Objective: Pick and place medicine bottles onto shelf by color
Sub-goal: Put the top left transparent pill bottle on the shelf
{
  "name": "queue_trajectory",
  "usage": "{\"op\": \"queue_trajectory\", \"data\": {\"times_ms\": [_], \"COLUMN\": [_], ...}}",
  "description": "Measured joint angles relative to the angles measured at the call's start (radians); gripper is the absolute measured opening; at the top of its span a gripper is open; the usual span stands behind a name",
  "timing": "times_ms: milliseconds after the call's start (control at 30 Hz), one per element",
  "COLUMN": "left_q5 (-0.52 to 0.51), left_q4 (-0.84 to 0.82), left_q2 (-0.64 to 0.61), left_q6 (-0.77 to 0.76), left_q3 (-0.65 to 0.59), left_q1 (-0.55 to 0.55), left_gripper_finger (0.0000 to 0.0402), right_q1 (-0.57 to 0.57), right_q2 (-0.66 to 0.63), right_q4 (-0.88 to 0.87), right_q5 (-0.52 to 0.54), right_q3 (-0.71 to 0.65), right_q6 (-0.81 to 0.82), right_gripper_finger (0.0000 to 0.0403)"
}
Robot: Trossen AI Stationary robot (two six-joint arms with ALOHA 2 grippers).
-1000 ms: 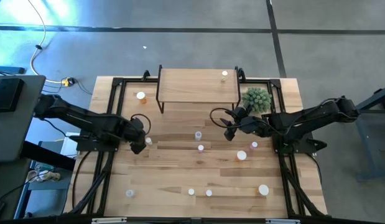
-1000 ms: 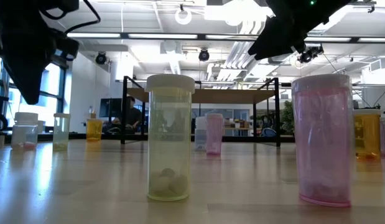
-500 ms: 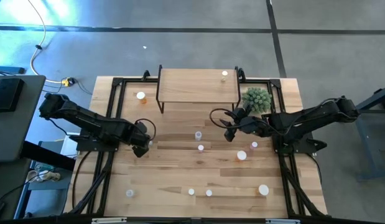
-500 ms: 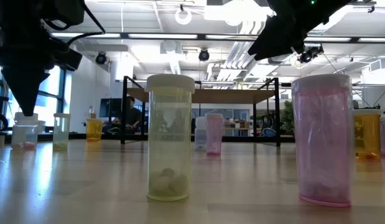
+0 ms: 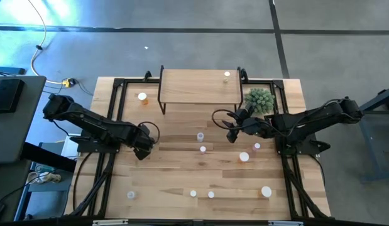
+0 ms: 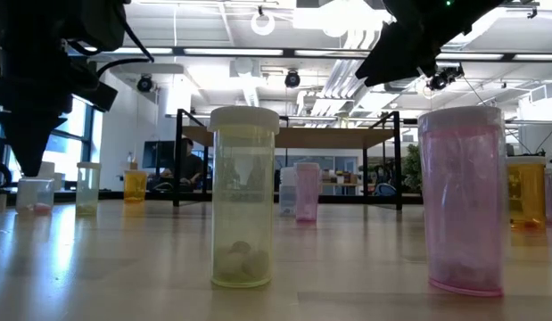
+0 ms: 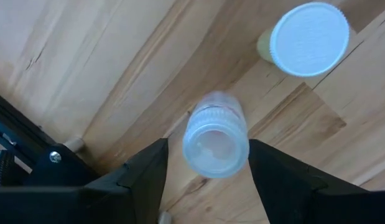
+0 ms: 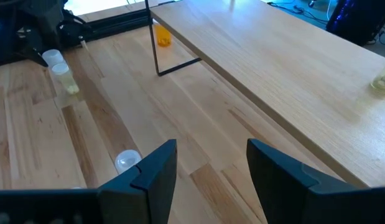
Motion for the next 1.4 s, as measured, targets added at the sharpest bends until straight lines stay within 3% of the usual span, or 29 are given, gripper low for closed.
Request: {"op": "queue_trajectory", "data": {"times_ms": [367, 600, 867, 1067, 1400], "left_q5": [-0.001, -0.005, -0.009, -0.077, -0.141], "left_q4": [0.000, -0.009, -0.033, -0.145, -0.279], "left_q2": [-0.002, -0.013, -0.066, -0.090, -0.088], "left_q6": [0.023, 0.070, 0.174, 0.275, 0.440], "left_q3": [0.000, 0.000, 0.021, 0.132, 0.436], "left_q1": [0.000, 0.022, 0.118, 0.202, 0.365], "left_gripper_finger": [0.0123, 0.0126, 0.0126, 0.0126, 0.0127], "right_q1": [0.000, 0.000, 0.000, 0.000, 0.000], "right_q2": [0.000, 0.000, 0.000, 0.000, 0.000], "right_q4": [-0.003, -0.004, -0.002, 0.003, 0.003], "right_q5": [0.000, 0.000, -0.028, -0.038, -0.038], "right_q3": [0.000, 0.000, 0.000, 0.001, 0.001], "right_q6": [0.013, 0.020, 0.020, 0.021, 0.020], "right_gripper_finger": [0.0185, 0.0185, 0.0185, 0.0185, 0.0185]}}
